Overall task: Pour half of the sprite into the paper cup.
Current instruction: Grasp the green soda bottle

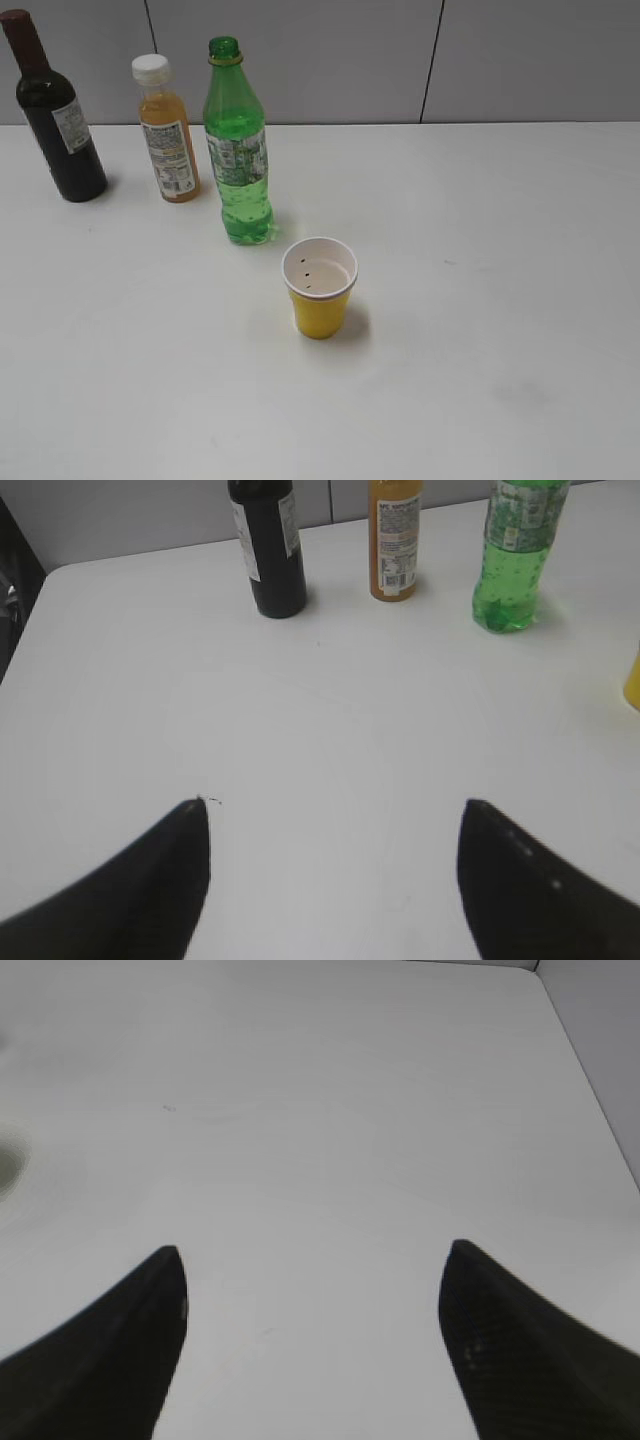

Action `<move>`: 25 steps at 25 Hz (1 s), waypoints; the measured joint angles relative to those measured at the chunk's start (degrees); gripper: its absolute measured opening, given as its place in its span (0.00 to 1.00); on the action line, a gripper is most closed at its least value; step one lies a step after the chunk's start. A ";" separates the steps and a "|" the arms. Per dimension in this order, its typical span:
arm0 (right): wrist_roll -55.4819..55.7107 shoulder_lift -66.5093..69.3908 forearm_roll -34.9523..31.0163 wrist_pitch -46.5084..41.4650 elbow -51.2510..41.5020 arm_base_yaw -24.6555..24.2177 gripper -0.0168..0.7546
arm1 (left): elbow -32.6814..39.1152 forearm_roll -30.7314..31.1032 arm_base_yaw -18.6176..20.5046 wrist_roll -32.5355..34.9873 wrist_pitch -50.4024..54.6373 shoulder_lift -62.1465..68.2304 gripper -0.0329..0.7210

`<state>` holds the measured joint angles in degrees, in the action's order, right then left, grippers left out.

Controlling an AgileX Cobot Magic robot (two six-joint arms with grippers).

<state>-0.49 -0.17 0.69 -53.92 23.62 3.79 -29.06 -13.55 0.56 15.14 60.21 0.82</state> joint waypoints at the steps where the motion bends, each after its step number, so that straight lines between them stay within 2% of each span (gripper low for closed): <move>1: 0.00 0.00 0.00 0.00 0.00 0.00 0.79 | 0.00 0.00 0.00 0.00 0.00 0.00 0.82; 12: -0.07 0.00 0.00 0.00 0.00 0.00 0.79 | -0.37 -4.40 0.00 -0.18 -2.12 8.43 0.82; 21: -0.01 0.00 0.00 0.00 0.00 0.00 0.79 | -0.08 -6.11 0.00 0.17 -24.19 15.41 0.82; 25: -0.02 0.00 0.00 -0.05 0.00 0.00 0.79 | 2.25 -8.49 0.00 3.40 -33.70 19.09 0.82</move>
<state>-0.50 -0.17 0.69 -53.97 23.62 3.79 -26.81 -22.04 0.56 18.55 26.51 19.91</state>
